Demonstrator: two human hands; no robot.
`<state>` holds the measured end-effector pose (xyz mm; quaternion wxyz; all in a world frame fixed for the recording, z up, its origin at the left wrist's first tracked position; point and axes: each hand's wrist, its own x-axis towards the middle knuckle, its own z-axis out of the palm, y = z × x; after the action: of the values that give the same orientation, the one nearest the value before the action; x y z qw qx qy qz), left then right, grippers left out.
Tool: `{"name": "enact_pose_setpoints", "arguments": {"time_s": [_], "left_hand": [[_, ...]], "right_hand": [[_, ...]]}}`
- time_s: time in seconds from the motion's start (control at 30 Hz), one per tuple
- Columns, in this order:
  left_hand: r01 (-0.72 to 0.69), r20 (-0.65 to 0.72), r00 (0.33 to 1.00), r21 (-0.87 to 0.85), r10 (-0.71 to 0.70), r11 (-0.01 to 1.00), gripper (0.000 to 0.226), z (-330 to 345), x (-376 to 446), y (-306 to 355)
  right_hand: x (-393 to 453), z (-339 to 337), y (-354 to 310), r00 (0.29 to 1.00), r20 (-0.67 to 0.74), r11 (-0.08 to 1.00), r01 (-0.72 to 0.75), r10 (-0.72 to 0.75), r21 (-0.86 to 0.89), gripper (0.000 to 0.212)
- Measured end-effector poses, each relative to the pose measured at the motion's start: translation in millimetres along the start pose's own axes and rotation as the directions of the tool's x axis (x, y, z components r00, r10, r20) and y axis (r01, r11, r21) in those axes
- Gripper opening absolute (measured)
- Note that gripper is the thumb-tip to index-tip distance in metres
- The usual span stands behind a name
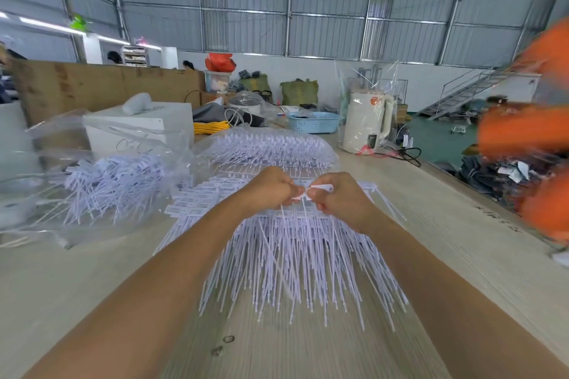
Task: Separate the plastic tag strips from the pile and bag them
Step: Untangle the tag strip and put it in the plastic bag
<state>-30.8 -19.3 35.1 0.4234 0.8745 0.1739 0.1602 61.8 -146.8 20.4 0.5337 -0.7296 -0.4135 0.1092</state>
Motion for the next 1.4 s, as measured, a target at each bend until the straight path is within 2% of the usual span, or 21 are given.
{"name": "enact_pose_setpoints", "arguments": {"time_s": [0.07, 0.13, 0.17, 0.2, 0.23, 0.27, 0.3, 0.33, 0.37, 0.4, 0.53, 0.6, 0.7, 0.8, 0.87, 0.9, 0.97, 1.0, 1.13, 1.27, 1.4], "left_hand": [[0.050, 0.012, 0.999, -0.098, -0.049, 0.994, 0.030, -3.6, -1.9, 5.6], [0.117, 0.111, 0.989, -0.219, -0.094, 0.969, 0.027, -9.3, -4.4, 10.7], [0.136, 0.170, 0.981, -0.253, -0.095, 0.958, 0.027, -12.3, -5.9, 12.2], [0.133, 0.202, 0.976, -0.237, -0.085, 0.962, 0.027, -15.3, -7.3, 13.3], [0.105, 0.200, 0.977, -0.186, -0.066, 0.977, 0.027, -17.8, -8.3, 13.3], [0.067, 0.181, 0.983, -0.140, -0.041, 0.988, 0.027, -19.7, -9.3, 13.4], [0.036, 0.159, 0.987, -0.109, -0.018, 0.993, 0.026, -21.1, -9.8, 13.0], [0.019, 0.145, 0.989, -0.093, -0.005, 0.995, 0.023, -22.2, -10.7, 12.6], [0.012, 0.144, 0.990, -0.082, 0.000, 0.997, 0.018, -22.6, -9.9, 12.4], [0.010, 0.151, 0.989, -0.066, 0.000, 0.998, 0.014, -22.1, -9.0, 12.9], [-0.006, 0.148, 0.989, 0.056, -0.002, 0.998, 0.016, -12.0, -2.9, 18.5], [-0.049, 0.157, 0.987, 0.134, 0.027, 0.990, 0.020, -8.4, -2.0, 21.8], [-0.103, 0.188, 0.980, 0.164, 0.071, 0.981, 0.022, -8.4, -1.7, 23.4], [-0.127, 0.138, 0.984, 0.130, 0.109, 0.983, 0.013, -7.9, -4.5, 24.4], [-0.097, 0.077, 0.993, 0.081, 0.090, 0.992, 0.033, -9.1, -4.6, 22.6], [-0.075, 0.065, 0.996, 0.100, 0.068, 0.992, 0.034, -10.5, -4.1, 21.4], [-0.053, 0.078, 0.996, 0.189, 0.039, 0.981, 0.023, -14.4, -3.0, 17.0], [-0.048, 0.081, 0.996, 0.181, 0.034, 0.982, 0.021, -15.7, -1.4, 13.2], [-0.008, 0.094, 0.996, 0.006, 0.007, 1.000, 0.016, -18.3, -2.7, 2.8], [-0.020, 0.050, 0.999, -0.008, 0.020, 1.000, 0.019, -18.0, -3.8, 1.3], [-0.058, 0.007, 0.998, 0.016, 0.058, 0.998, 0.021, -15.4, -1.9, 3.0]], "right_hand": [[1.8, 5.4, 2.5, 0.987, -0.124, 0.987, 0.083, -0.100, -0.138, 0.009], [2.4, 3.9, 5.3, 0.958, -0.197, 0.931, 0.133, -0.210, -0.341, 0.010], [3.5, -0.9, 9.3, 0.944, -0.252, 0.928, 0.113, -0.211, -0.355, 0.010], [4.9, -8.8, 13.9, 0.932, -0.340, 0.973, 0.051, -0.128, -0.226, 0.010], [5.6, -18.3, 17.1, 0.908, -0.417, 0.999, -0.036, 0.048, 0.037, 0.010], [6.8, -28.2, 18.8, 0.879, -0.403, 0.930, -0.111, 0.256, 0.350, 0.012], [6.3, -36.4, 18.9, 0.861, -0.309, 0.782, -0.150, 0.404, 0.604, 0.014], [6.6, -42.3, 19.1, 0.863, -0.206, 0.655, -0.175, 0.461, 0.735, 0.016], [6.5, -45.5, 15.9, 0.879, -0.120, 0.601, -0.210, 0.462, 0.771, 0.015], [5.8, -45.7, 10.4, 0.903, -0.052, 0.618, -0.249, 0.426, 0.746, 0.014], [1.3, -29.5, -22.8, 0.958, 0.097, 0.825, -0.281, 0.269, 0.490, 0.009], [0.6, -17.7, -35.6, 0.972, 0.121, 0.936, -0.225, 0.199, 0.269, 0.014], [2.0, -3.3, -37.4, 0.986, 0.066, 0.982, -0.159, 0.152, 0.106, 0.016], [4.9, -0.1, -32.4, 0.996, -0.028, 0.991, -0.087, 0.090, 0.099, 0.010], [5.4, -0.9, -28.7, 0.995, -0.064, 0.990, -0.067, 0.076, 0.128, 0.014], [5.0, -1.1, -26.9, 0.994, -0.080, 0.987, -0.065, 0.078, 0.150, 0.016], [5.4, -0.5, -24.1, 0.990, -0.115, 0.978, -0.058, 0.082, 0.200, 0.017], [5.5, -0.6, -22.9, 0.989, -0.123, 0.973, -0.056, 0.086, 0.225, 0.015], [4.6, -4.0, -18.9, 0.995, -0.088, 0.972, -0.032, 0.054, 0.235, 0.008], [4.6, -6.5, -17.4, 0.998, -0.049, 0.983, -0.033, 0.043, 0.182, 0.003], [4.1, -8.3, -14.7, 0.995, 0.072, 0.988, -0.083, 0.074, 0.130, 0.022]]}}
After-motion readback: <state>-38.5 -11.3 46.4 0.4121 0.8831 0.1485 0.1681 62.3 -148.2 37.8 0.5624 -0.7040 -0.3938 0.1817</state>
